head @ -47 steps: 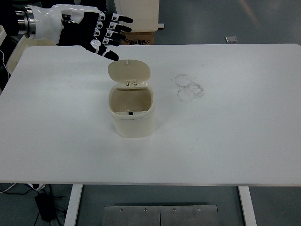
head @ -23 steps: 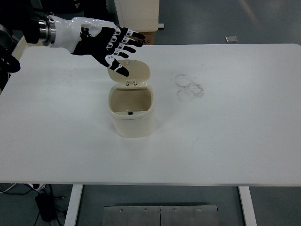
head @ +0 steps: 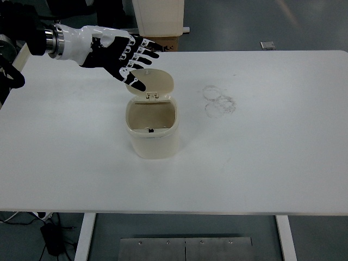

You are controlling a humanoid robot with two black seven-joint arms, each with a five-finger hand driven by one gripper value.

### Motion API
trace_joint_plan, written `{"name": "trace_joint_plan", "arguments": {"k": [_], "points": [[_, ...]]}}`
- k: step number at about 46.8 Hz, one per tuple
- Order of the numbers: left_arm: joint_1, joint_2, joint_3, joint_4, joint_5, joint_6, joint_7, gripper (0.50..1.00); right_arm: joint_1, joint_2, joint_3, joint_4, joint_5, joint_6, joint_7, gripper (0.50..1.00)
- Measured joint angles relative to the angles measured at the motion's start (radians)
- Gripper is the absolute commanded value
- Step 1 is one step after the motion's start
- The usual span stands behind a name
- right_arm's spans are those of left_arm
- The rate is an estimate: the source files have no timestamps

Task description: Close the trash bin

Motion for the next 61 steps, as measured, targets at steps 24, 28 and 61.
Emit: {"name": "trace_joint_plan", "arguments": {"k": [24,28,61], "points": [[0.015,0.000,-0.002,-0.013,-0.033,-0.042,-0.010,1.000,0.000,0.000,0.000,0.000,0.000,0.000,0.000,0.993],[0.033,-0.001,-0.002,-0.014,-0.033,-0.049,-0.010,1.000,0.000,0.000,0.000,0.000,0.000,0.000,0.000,0.993],[0.091,-0.010,-0.006,-0.038,-0.076,-0.100,-0.015,1.000,0.000,0.000,0.000,0.000,0.000,0.000,0.000,0.993]]}}
